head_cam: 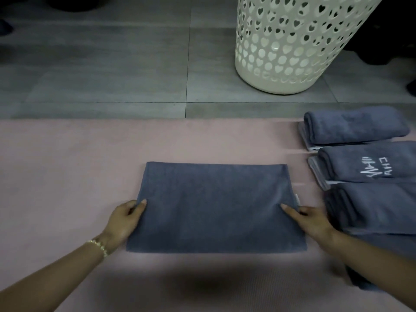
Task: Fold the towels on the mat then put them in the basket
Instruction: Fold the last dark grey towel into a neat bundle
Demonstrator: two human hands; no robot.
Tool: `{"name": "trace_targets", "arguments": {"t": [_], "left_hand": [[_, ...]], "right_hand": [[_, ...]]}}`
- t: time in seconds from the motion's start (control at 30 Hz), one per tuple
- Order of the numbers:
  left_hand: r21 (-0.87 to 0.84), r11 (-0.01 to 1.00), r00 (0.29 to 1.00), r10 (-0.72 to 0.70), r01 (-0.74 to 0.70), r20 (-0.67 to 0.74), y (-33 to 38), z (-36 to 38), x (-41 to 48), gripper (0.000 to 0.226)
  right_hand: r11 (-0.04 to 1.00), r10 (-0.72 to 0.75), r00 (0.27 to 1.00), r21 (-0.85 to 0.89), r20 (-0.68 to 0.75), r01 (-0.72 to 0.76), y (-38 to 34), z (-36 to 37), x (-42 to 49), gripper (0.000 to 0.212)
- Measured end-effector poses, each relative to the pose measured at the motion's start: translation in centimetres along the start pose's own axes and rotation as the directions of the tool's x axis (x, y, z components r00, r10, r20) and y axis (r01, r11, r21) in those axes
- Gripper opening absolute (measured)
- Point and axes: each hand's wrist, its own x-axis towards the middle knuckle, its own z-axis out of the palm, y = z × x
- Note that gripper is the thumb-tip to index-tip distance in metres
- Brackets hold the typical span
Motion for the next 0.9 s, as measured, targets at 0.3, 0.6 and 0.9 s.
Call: {"name": "trace_targets", "arguments": {"t": [0.3, 0.6, 0.9], "left_hand": [[0.103, 0.983, 0.946, 0.176, -0.153, -0.273, -1.9, 1.7, -1.8, 0.029], [0.315, 0.943, 0.928, 0.212, -0.111, -0.306, -1.7, 1.4, -2.6, 0.030], [0.679, 0.582, 0.883, 0.407, -0.447, 0.233, 0.0, 8.8, -4.4, 0.058]], "right_hand": [[0.984, -0.123, 0.950, -0.157, -0.288, 0.080, 2.6, 2.2, -1.2, 0.037], [0.951, -0.234, 0.879, -0.286, -0.416, 0.118, 2.5, 2.8, -1.8, 0.025], [0.499, -0.628, 0.759, -0.661, 0.170, 0.560, -2.5, 16.4, -5.3, 0.049]]}}
